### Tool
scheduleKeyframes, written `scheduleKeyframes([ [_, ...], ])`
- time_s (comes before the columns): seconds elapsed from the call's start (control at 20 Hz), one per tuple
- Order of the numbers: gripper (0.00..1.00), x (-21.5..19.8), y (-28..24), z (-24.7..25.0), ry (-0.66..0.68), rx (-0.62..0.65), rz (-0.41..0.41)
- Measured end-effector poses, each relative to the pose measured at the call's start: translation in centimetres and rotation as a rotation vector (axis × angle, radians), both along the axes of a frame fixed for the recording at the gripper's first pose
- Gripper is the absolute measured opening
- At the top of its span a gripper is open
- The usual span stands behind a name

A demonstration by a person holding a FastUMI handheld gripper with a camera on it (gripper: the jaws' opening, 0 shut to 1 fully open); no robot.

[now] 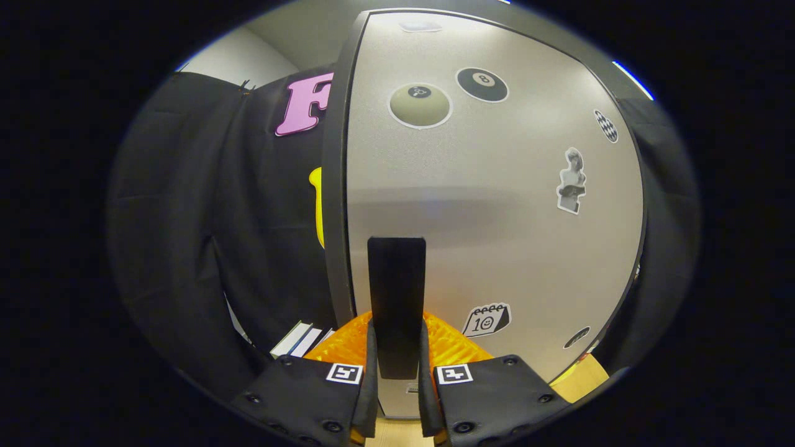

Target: Open the shoe cabinet door, grab the shoes and put them into the shoe cabinet, then close the shoe cabinet door.

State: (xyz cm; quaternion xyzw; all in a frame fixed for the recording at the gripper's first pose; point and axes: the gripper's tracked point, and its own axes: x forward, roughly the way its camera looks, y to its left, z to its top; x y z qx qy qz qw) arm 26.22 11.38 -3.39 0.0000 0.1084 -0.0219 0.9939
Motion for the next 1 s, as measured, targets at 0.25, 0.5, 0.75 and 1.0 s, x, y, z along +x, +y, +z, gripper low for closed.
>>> scheduleKeyframes([
  [0.25,0.11,-0.3,0.0,0.0,-0.001,0.000,0.053],
  [0.5,0.11,-2.6,0.4,0.1,0.002,0.021,0.105],
  [0.75,0.11,-6.2,0.0,0.3,0.001,0.043,0.197],
  [1.0,0.11,-6.6,-0.6,0.3,-0.015,0.040,0.228],
])
